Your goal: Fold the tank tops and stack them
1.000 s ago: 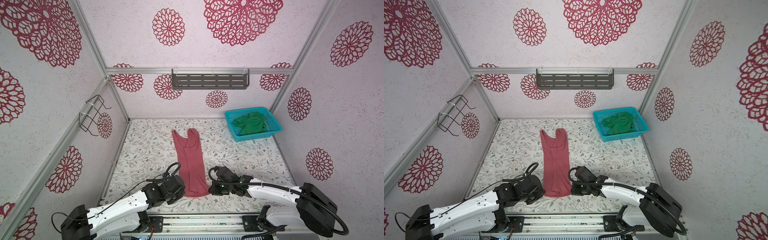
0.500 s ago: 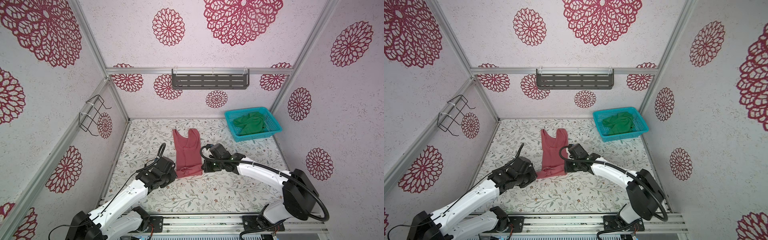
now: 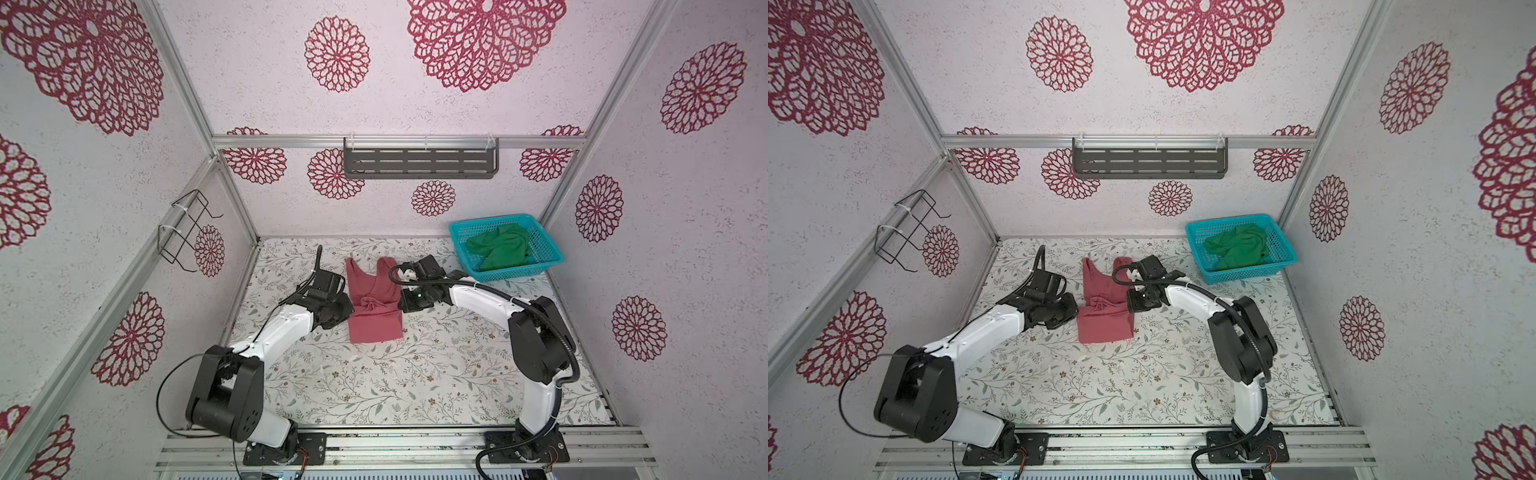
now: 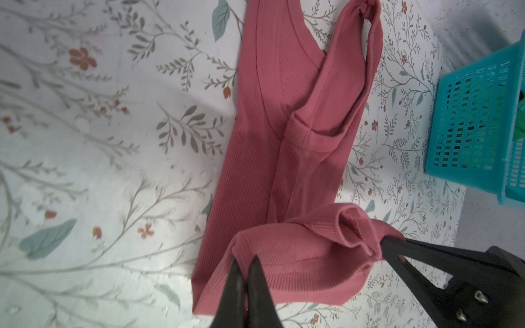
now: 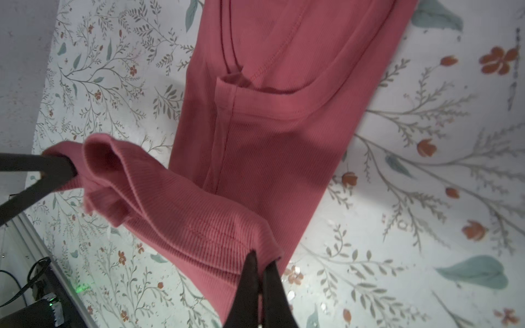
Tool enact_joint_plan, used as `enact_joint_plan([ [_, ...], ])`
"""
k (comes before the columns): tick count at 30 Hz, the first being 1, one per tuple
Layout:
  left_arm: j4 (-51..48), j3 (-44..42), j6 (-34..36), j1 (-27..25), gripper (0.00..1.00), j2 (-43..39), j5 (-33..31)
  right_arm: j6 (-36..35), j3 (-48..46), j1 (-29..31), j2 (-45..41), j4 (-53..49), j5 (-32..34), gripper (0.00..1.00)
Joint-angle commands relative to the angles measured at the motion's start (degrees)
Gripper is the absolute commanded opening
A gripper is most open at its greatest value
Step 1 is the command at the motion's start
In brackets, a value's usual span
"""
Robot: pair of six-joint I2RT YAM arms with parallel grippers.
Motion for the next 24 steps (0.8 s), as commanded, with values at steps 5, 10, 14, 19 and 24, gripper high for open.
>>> enact_joint_plan([
  [5, 3.3, 15.1, 7.4, 4.5, 0.33, 17.5, 7.6, -3.8, 12.9, -5.3, 8.9, -4.1, -0.6, 0.48],
  [10, -3.0, 26.0, 10.7, 7.9, 0.55, 16.6, 3.6, -7.0, 26.5, -9.3, 9.9, -7.7, 4.8, 0.85],
  [14, -3.7, 23.7, 10.2, 7.7, 0.54, 9.4, -0.2, -6.7, 23.8, -9.8, 3.8, -7.2, 8.2, 0.76],
  [19, 4.2, 8.1, 2.7, 1.8, 0.41, 3.2, 0.9, -1.9, 4.3, -6.7, -5.0, 1.5, 5.4, 0.50],
  [24, 10.3, -2.7, -4.0, -2.9, 0.32, 1.8, 0.7, 2.4, -7.4, -1.9, -7.8, 7.1, 5.1, 0.37],
])
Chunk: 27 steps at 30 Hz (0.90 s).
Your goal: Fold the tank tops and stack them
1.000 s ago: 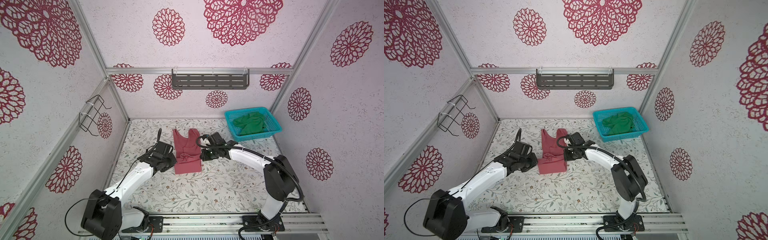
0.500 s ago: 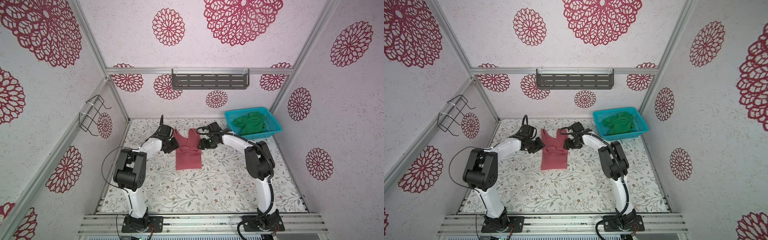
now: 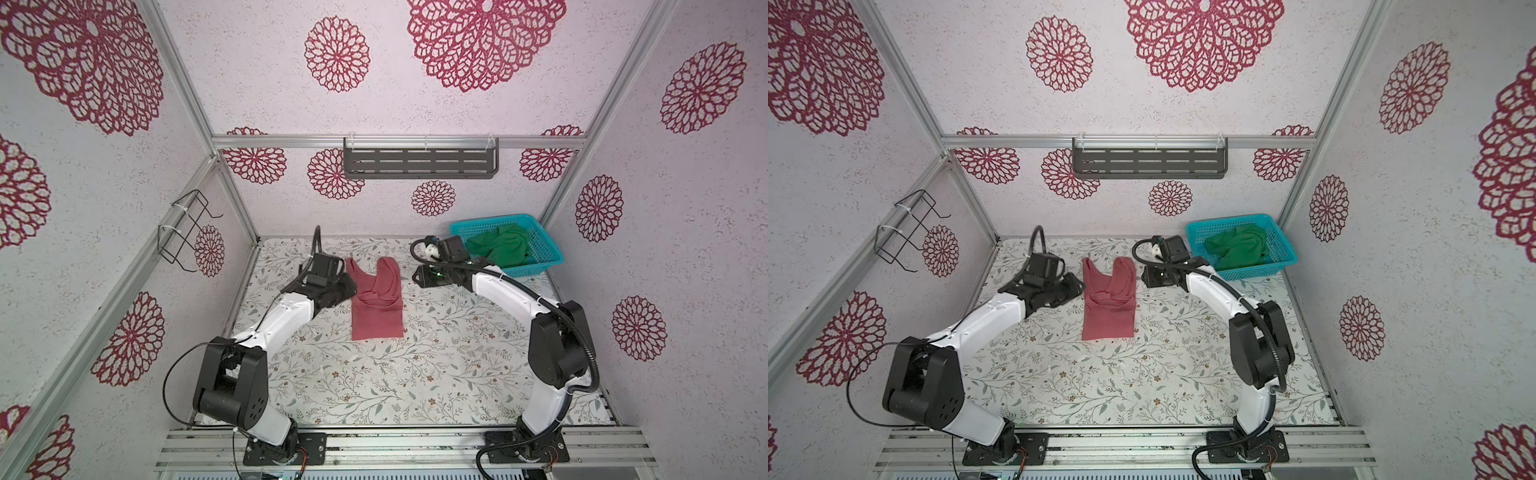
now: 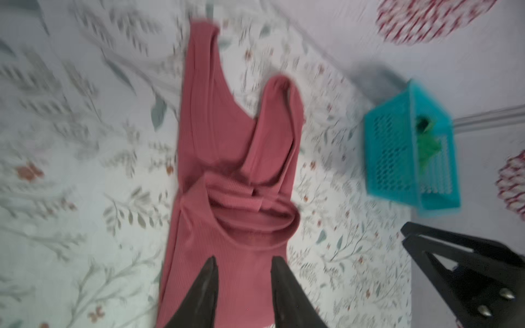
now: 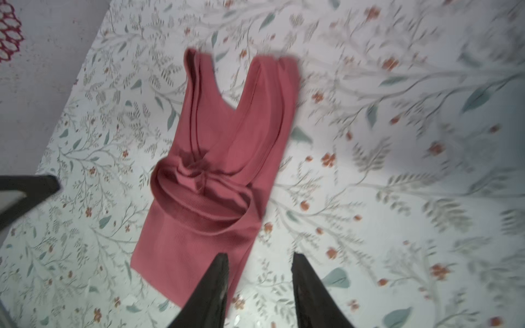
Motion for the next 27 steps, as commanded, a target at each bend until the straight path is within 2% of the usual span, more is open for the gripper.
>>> enact_joint_plan([
  [1, 4.9, -4.3, -5.0, -1.3, 0.32, 1.8, 0.2, 4.3, -5.1, 3.4, 0.3, 4.7, -1.1, 0.36],
  [7, 5.0, 1.4, -1.7, -1.0, 0.31, 9.6, -0.9, 4.6, -1.1, 4.9, 9.1, 7.2, -2.0, 0.33],
  [13, 1.6, 15.8, 5.1, 5.2, 0.34, 17.7, -1.0, 0.8, 13.8, 3.3, 16.6, 3.0, 0.8, 0.32],
  [16, -1.6, 24.0, 10.2, 8.0, 0.38, 21.2, -6.0, -1.6, 23.3, 1.5, 21.6, -0.7, 5.5, 0.33],
  [18, -3.9, 27.1, 11.7, 9.2, 0.39, 20.7, -6.5, -3.2, 28.5, 0.5, 22.6, -4.5, 8.1, 0.34],
  [21, -4.2, 25.4, 12.7, 8.9, 0.41, 15.7, -7.5, -4.5, 26.6, -0.3, 18.3, -2.9, 9.0, 0.35],
  [24, -4.4, 20.1, 11.9, 7.2, 0.43, 10.5, -7.6, -4.4, 22.8, -0.4, 14.4, -2.4, 9.4, 0.36],
  [27, -2.2, 12.8, 8.6, 5.0, 0.44, 6.7, -4.8, -2.5, 16.6, -0.4, 10.6, -0.9, 6.8, 0.38],
])
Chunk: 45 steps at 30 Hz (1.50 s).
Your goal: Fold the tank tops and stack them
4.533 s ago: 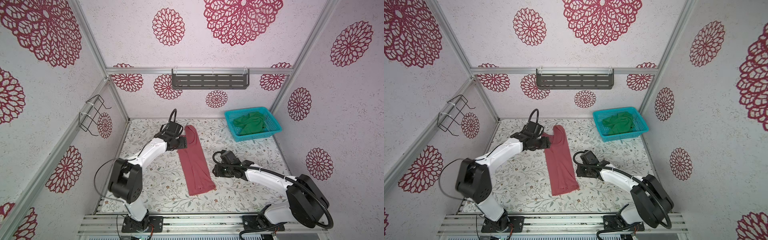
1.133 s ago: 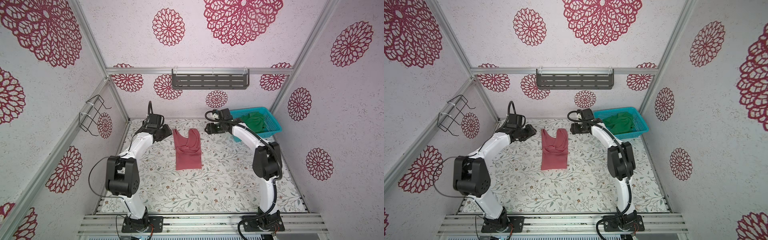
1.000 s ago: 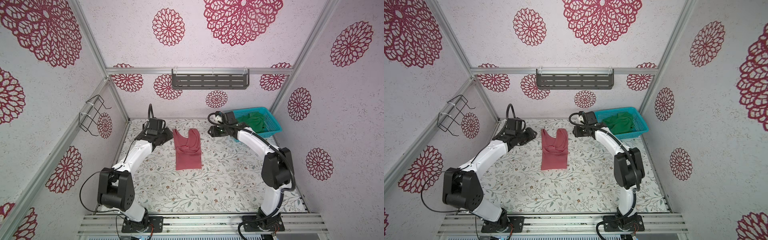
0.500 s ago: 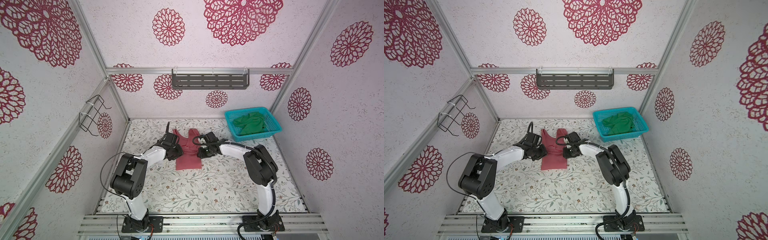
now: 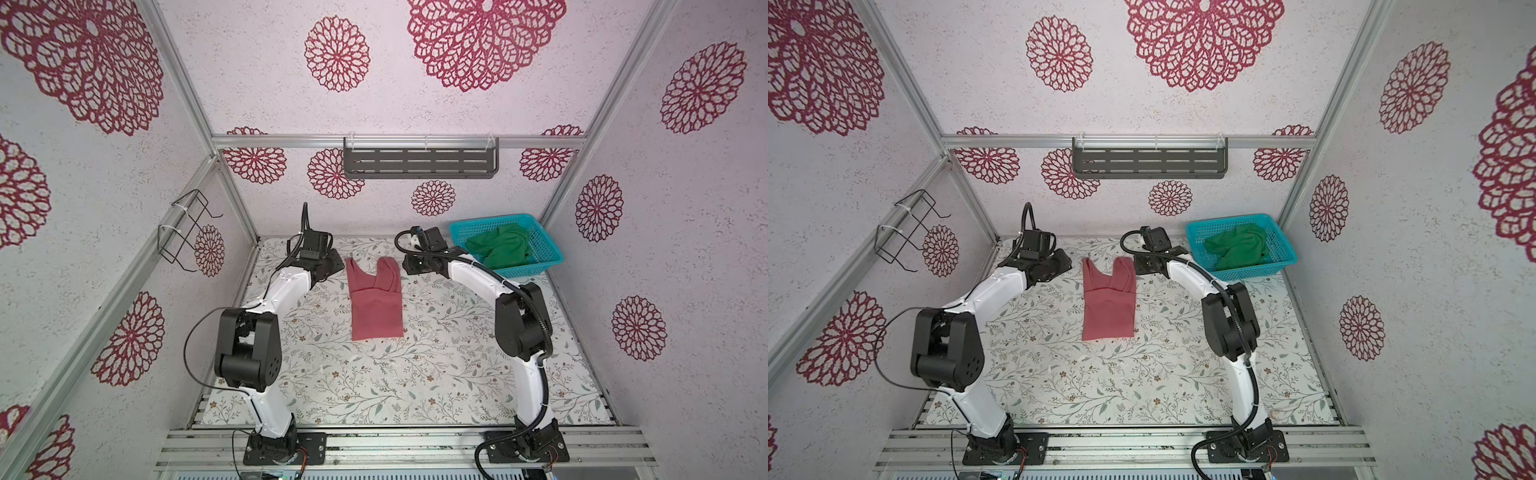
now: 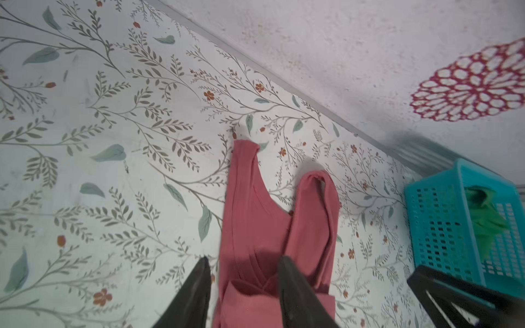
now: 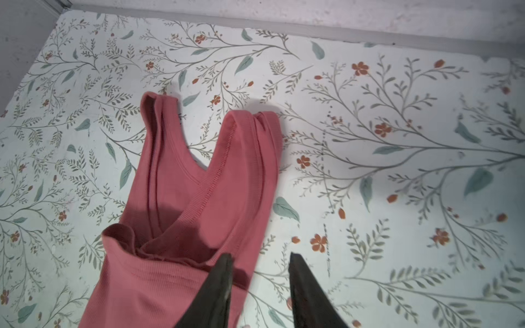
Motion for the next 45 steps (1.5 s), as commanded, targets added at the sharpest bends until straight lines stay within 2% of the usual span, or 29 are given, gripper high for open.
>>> enact_joint_plan([
  [1, -0.2, -6.2, -2.0, -3.6, 0.45, -3.4, 2.5, 0.7, -5.2, 0.7, -6.5, 0.3, -1.6, 0.38],
  [5, 0.6, -10.7, -5.4, -8.5, 0.46, -6.1, 2.7, 4.8, -13.8, 1.3, -11.8, 4.0, -4.8, 0.37],
  [8, -2.1, -10.6, -5.9, -11.2, 0.44, -6.8, -1.0, 10.1, -20.9, 2.9, -15.1, 9.7, -7.4, 0.30],
  [10, -0.5, -11.9, -7.7, -12.2, 0.43, -6.2, -0.5, 13.5, -25.0, 5.0, -16.0, 14.3, -9.1, 0.27],
  [12, 3.0, -13.7, -9.8, -12.9, 0.43, -4.8, 1.4, 14.8, -26.5, 7.0, -15.1, 16.9, -10.1, 0.25],
  [18, 1.1, -16.1, -10.8, -14.6, 0.42, -0.6, -0.2, 16.7, -29.3, 8.8, -9.5, 20.8, -12.4, 0.23],
  [25, 3.0, -26.5, -15.2, -16.3, 0.41, -2.2, 0.5, 19.4, -39.4, 9.2, -11.4, 23.4, -8.1, 0.23],
  [32, -3.1, -33.2, -17.2, -18.1, 0.40, -11.5, 0.2, 21.6, -48.5, 11.2, -17.7, 20.8, -5.1, 0.24],
  [36, -12.4, -30.6, -15.4, -17.6, 0.45, -20.3, -5.3, 21.7, -49.3, 11.3, -25.4, 15.9, -2.9, 0.38],
  [39, -15.8, -29.5, -16.2, -17.4, 0.52, -25.4, -4.5, 22.3, -49.4, 11.3, -30.7, 11.9, -2.5, 0.44],
  [42, -13.2, -33.9, -21.0, -18.1, 0.54, -28.8, -0.6, 24.9, -51.9, 11.3, -33.7, 11.5, -4.8, 0.45],
  [45, -3.7, -42.6, -28.5, -18.5, 0.55, -32.1, 3.4, 29.0, -56.5, 11.4, -35.1, 17.5, -8.8, 0.46],
])
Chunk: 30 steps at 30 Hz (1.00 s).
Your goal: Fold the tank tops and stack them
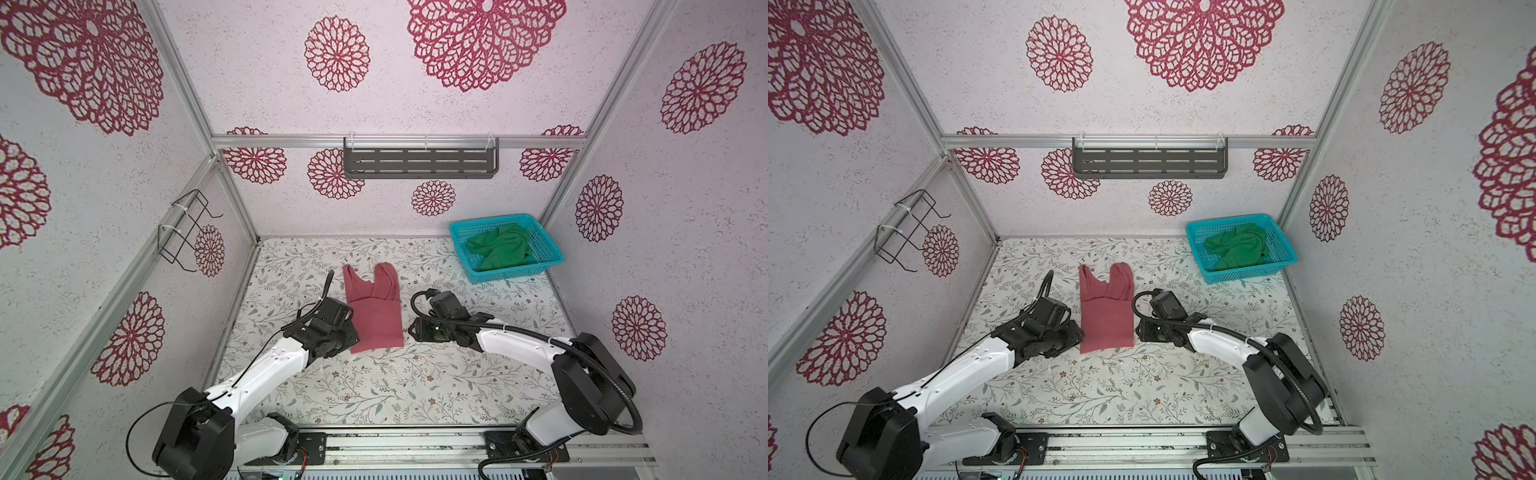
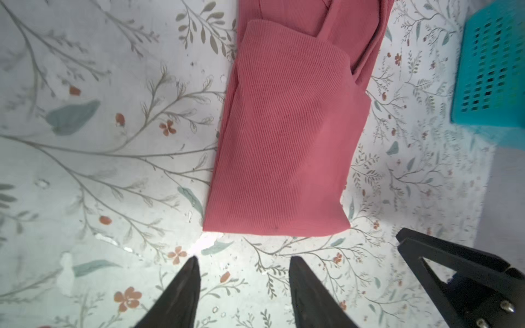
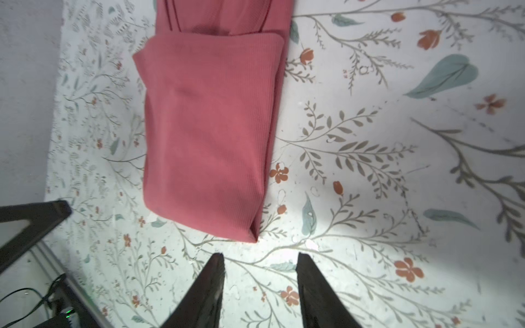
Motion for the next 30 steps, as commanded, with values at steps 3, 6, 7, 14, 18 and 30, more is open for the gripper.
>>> enact_joint_plan([
  [3, 16.2, -14.1, -14.9, -1.0, 0.55, -2.8, 5.3, 8.7, -6.8, 0.8, 0.0, 8.4, -5.4, 0.54],
  [6, 22.4, -17.6, -19.0, -2.1, 0.59, -2.2, 4.6, 12.1, -8.6, 2.3, 2.5, 15.1, -7.2, 0.58],
  [7, 22.7, -18.0, -19.5, -2.5, 0.60, -1.8, 4.2, 13.0, -9.1, 2.7, 3.3, 16.9, -7.4, 0.59],
  [14, 31.7, -23.0, -23.2, -3.5, 0.58, 2.0, 2.8, 17.1, -10.8, 4.7, 9.4, 25.7, -7.2, 0.58],
  [18, 31.1, -23.0, -23.2, -3.5, 0.54, 3.3, 1.5, 18.2, -10.9, 5.2, 11.4, 26.7, -6.0, 0.55],
  [30, 29.0, -22.5, -22.3, -3.5, 0.38, 4.7, -2.9, 17.8, -10.3, 5.3, 13.3, 24.5, -3.1, 0.43],
])
